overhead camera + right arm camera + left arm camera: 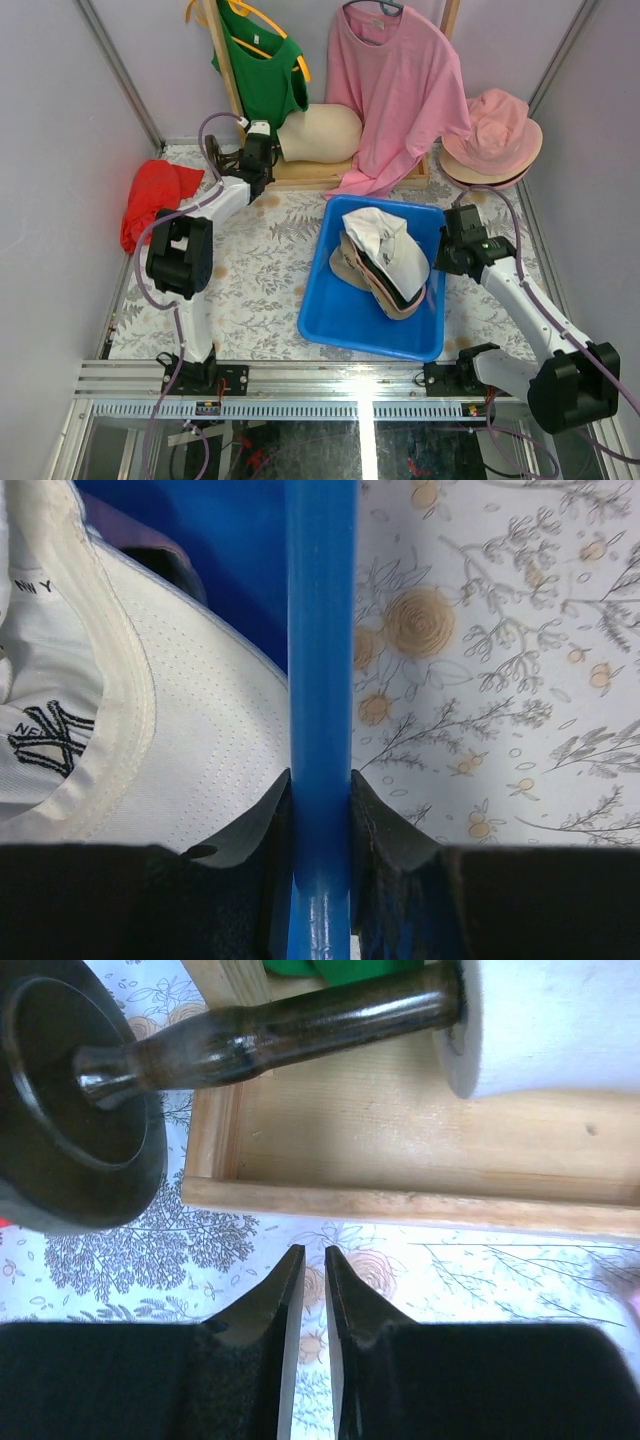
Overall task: Stack the hats
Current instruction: Move the bin to the center of the board.
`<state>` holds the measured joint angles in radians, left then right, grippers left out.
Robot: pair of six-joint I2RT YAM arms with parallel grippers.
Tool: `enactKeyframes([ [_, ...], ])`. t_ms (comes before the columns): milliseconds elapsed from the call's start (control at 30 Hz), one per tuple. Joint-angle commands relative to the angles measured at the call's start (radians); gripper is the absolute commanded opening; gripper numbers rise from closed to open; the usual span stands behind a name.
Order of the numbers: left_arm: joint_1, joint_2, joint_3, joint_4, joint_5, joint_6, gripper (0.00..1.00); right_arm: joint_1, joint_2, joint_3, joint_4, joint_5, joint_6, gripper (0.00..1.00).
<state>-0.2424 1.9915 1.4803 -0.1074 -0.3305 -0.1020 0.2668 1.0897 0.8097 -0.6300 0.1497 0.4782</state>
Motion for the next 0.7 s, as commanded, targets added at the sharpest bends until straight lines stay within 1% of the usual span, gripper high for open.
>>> enactKeyframes([
  [0,-0.037,-0.085,-0.033,-0.048,-0.045,-0.105,0.13,-0.026,0.058,0.11,0.049,0.106,-0.028,0.0],
  [167,-0.039,-0.159,-0.056,-0.052,-0.061,-0.169,0.16,-0.063,0.155,0.176,0.09,0.149,-0.111,0.0],
  [267,-0.038,-0.174,-0.042,-0.065,-0.097,-0.213,0.24,-0.083,0.209,0.22,0.1,0.161,-0.13,0.0],
  [300,-0.039,-0.173,-0.035,-0.069,-0.109,-0.226,0.3,-0.086,0.223,0.241,0.085,0.149,-0.131,0.02],
  [333,-0.037,-0.172,-0.024,-0.077,-0.121,-0.238,0.37,-0.087,0.23,0.264,0.069,0.133,-0.125,0.08],
  [400,-0.034,-0.162,0.001,-0.099,-0.14,-0.258,0.51,-0.086,0.205,0.288,0.044,0.108,-0.103,0.27],
  [500,-0.016,-0.152,0.033,-0.136,-0.154,-0.299,0.62,-0.085,0.13,0.322,0.02,0.078,-0.067,0.54],
  [567,-0.002,-0.159,0.03,-0.146,-0.154,-0.346,0.68,-0.085,0.085,0.345,0.002,0.061,-0.046,0.63],
  [600,0.011,-0.166,0.022,-0.148,-0.152,-0.373,0.71,-0.083,0.068,0.357,-0.007,0.046,-0.037,0.65],
  [667,0.04,-0.185,-0.005,-0.15,-0.136,-0.437,0.74,-0.073,0.044,0.373,-0.024,0.035,-0.017,0.67],
])
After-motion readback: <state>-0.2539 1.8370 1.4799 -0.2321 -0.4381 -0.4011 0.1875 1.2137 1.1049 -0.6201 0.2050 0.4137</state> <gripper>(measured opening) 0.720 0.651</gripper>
